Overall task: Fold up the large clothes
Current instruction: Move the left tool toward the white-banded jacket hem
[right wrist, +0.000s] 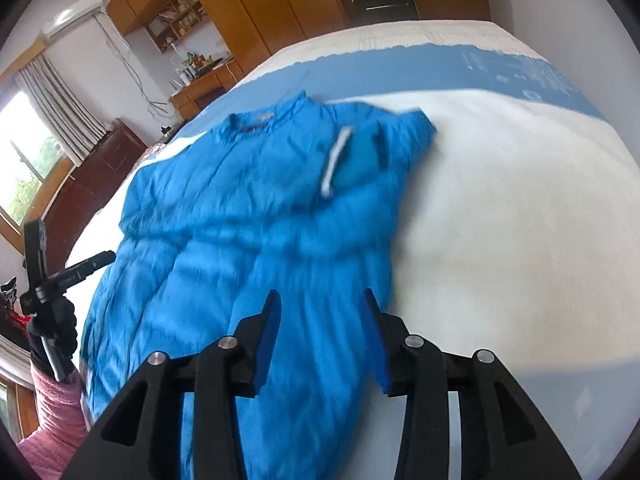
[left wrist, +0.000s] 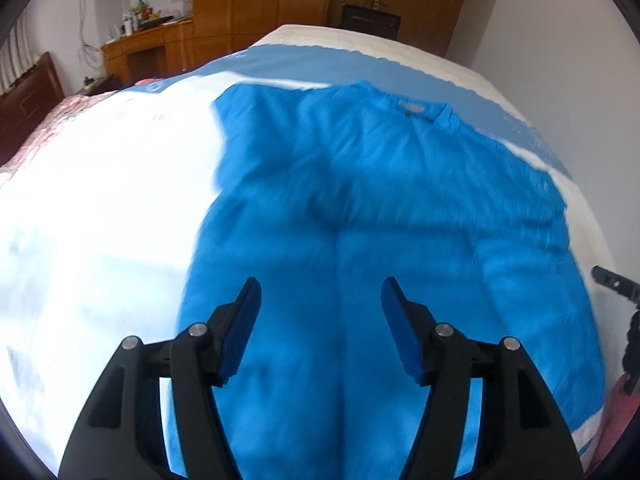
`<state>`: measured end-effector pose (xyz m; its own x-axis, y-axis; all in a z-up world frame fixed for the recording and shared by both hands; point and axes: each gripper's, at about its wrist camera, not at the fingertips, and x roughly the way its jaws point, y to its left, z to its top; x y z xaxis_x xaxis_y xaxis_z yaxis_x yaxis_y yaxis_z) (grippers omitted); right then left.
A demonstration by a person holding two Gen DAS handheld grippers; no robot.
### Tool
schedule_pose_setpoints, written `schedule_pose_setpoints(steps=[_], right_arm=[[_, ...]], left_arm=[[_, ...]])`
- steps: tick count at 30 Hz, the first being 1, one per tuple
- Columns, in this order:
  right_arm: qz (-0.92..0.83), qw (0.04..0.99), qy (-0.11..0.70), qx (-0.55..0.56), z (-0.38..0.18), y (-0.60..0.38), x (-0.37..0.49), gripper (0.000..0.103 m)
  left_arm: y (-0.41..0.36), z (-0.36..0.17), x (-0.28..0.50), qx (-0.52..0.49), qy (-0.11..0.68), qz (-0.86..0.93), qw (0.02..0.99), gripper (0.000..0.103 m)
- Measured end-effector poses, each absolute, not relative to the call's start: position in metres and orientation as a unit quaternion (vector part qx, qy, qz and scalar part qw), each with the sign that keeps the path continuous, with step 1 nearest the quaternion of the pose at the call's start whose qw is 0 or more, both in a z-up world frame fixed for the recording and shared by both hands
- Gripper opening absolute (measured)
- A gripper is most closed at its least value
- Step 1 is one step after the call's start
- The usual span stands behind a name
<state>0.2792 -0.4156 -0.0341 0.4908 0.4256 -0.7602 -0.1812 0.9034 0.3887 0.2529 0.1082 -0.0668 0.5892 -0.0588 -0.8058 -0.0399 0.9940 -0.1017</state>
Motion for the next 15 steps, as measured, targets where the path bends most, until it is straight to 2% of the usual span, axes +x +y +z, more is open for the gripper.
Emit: schedule_pose_setpoints(steps=[8,15], right_arm=[[0.182,0.845,0.484,0.139,-0.050,-0.421,0.199,0.050],[0.200,0.836,0.488,0.154,-0.056,-0.416,0.144,0.055]], left_arm=[[0.154,-0.078,0.153,-0.068,0.455,0.070,0.885,0.068],[0.190,-0.091,0.090,-0.130,0.458,0.084,0.875,0.074]])
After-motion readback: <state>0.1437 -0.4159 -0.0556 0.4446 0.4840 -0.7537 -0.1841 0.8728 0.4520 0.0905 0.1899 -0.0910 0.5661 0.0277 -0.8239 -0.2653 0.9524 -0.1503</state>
